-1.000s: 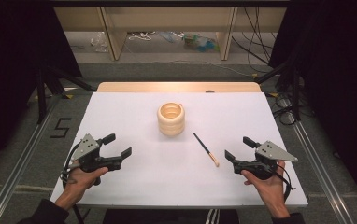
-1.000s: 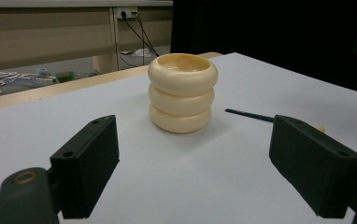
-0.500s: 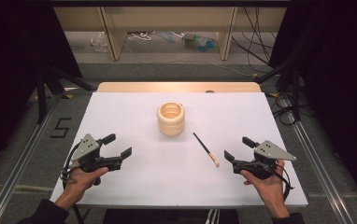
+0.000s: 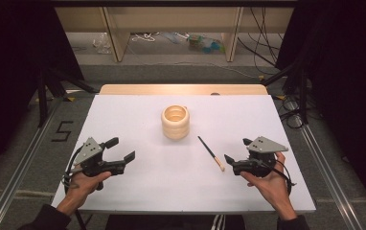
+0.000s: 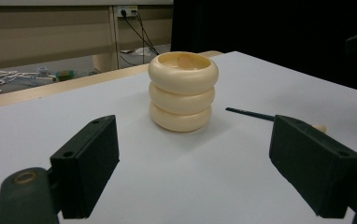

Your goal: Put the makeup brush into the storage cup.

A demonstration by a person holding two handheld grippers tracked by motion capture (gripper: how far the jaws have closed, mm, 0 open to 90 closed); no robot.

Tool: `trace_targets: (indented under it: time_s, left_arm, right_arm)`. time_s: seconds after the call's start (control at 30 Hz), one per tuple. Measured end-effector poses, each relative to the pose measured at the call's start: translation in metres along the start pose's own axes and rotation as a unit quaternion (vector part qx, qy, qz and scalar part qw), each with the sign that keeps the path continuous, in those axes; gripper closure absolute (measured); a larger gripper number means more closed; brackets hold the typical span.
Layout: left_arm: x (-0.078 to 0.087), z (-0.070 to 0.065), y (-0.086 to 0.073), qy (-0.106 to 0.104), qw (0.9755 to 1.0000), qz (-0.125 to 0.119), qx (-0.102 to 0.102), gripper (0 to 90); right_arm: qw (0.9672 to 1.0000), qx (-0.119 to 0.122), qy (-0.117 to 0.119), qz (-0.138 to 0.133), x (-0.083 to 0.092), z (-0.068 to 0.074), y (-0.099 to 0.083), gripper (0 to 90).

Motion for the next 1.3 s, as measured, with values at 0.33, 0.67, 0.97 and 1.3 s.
trace_targets:
  time_s: [0.33, 0.67, 0.97, 1.3]
  left_arm:
    - [0.000, 0.000, 0.000, 0.000, 1.0000, 0.000, 0.001, 15.6]
    - [0.000, 0.000, 0.000, -0.002, 1.0000, 0.000, 0.000, 15.6]
    - [-0.001, -0.001, 0.000, -0.003, 1.0000, 0.000, 0.000, 15.6]
    - [-0.001, -0.001, 0.000, -0.005, 1.0000, 0.001, 0.000, 15.6]
  right_arm:
    - [0.9953, 0.036, 0.014, 0.089, -0.020, -0.002, 0.021, 17.1]
    - [0.9875, 0.058, 0.025, 0.145, -0.037, -0.003, 0.022, 18.9]
    - [0.9806, 0.070, 0.030, 0.181, -0.055, -0.004, 0.020, 19.0]
    - [0.9713, 0.075, 0.039, 0.222, -0.068, -0.002, 0.019, 19.5]
Point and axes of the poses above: each handheld gripper's, and its own axes: x roughly backward along the jaws, y roughly out of its top, z roughly to its left, the point moved 8 cm from there along -x, roughly forward along the jaws, and after that the axes turned 1 degree about -y, right-handed, at the moved point
